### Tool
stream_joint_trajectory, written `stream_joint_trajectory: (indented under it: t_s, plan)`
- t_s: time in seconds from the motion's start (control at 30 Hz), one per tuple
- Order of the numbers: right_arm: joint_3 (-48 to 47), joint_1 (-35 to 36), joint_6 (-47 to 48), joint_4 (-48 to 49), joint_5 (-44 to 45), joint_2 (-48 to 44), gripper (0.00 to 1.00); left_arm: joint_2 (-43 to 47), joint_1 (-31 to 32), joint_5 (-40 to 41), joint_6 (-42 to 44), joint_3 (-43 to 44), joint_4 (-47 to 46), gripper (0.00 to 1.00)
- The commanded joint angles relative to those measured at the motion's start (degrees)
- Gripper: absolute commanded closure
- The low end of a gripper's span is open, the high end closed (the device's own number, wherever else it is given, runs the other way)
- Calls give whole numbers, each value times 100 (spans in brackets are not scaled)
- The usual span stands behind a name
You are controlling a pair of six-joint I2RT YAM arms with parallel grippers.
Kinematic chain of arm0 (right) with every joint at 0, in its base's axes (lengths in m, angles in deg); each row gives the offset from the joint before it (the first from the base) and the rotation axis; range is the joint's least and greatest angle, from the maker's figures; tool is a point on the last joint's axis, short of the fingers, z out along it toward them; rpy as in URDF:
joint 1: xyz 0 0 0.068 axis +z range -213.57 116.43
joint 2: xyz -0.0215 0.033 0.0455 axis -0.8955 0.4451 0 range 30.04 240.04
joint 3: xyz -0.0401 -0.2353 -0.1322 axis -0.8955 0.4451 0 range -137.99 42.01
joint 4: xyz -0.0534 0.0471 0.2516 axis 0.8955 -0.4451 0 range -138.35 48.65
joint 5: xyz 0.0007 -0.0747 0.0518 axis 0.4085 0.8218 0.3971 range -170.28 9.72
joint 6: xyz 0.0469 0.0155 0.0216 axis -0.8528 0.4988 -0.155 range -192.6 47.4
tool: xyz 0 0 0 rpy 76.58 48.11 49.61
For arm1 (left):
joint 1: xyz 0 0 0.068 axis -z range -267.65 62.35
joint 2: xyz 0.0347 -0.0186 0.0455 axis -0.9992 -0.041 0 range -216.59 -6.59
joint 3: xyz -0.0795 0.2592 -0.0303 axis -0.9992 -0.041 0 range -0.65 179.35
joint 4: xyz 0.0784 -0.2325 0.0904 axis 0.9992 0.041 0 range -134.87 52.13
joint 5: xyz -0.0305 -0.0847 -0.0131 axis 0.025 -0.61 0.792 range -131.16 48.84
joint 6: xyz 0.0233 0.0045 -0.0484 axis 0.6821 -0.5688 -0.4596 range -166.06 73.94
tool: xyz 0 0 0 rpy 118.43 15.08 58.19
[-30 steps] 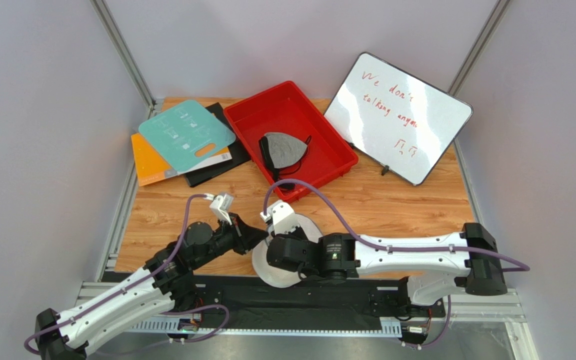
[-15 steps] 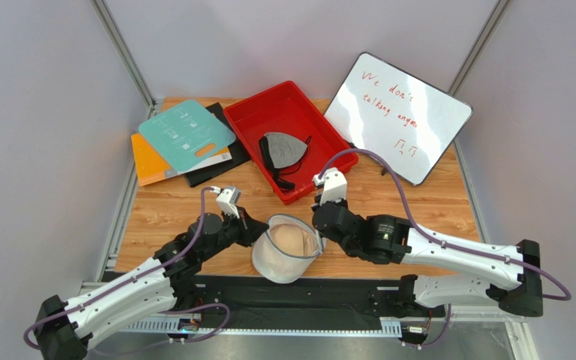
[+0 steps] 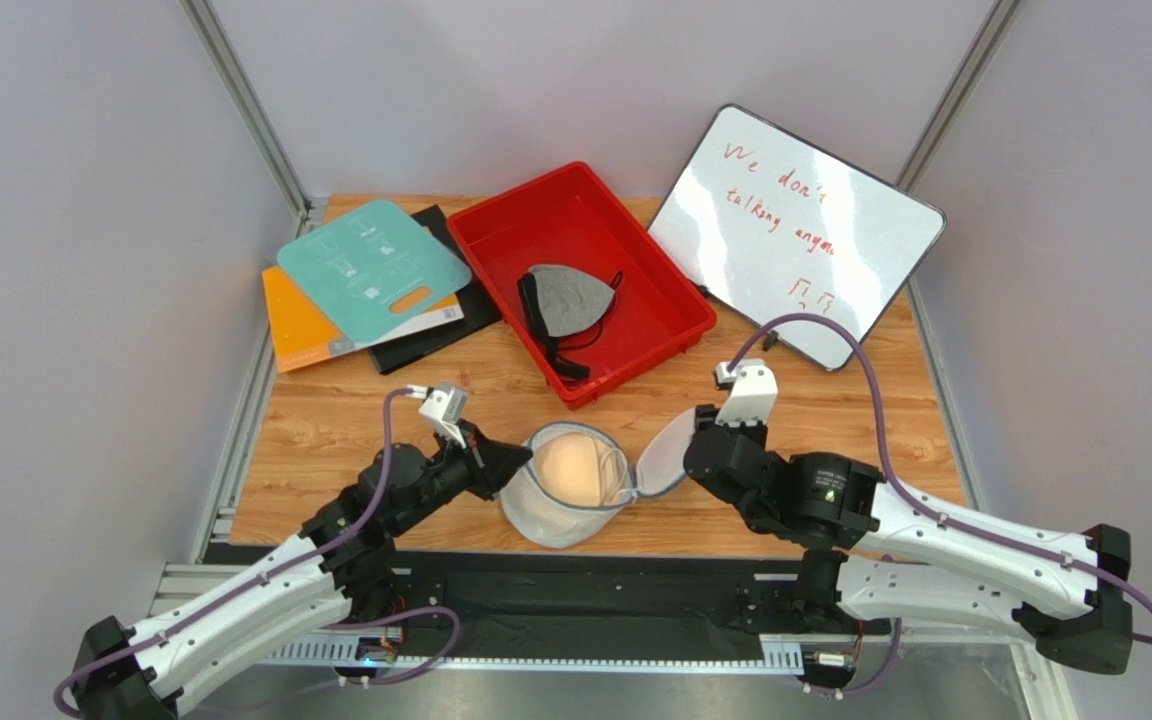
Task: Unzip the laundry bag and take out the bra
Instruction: Open the laundry bag at the center of the board, then pick up the bra from the laundry bag.
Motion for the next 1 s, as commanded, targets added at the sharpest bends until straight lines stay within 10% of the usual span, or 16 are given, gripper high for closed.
stream_joint_trajectory:
  t_s: [0.0, 0.23, 0.37, 0.67, 0.97]
  plan:
    - [-38, -18, -747, -524, 151, -199, 40, 184, -17, -64, 51, -215, 72, 100]
    - [-610, 35, 402, 216, -305, -112, 32, 166, -17, -125, 209, -127, 512, 100]
    - [-269, -96, 1160, 1801, -2294, 248, 29, 210, -26, -143, 218, -127, 662, 100]
    - [224, -929, 862, 4228, -5128, 1522, 29, 210, -26, -282, 261, -100, 671, 100]
    - [708, -1555, 554, 4739, -6046, 1936, 30, 184, -17, -354, 332, -74, 653, 100]
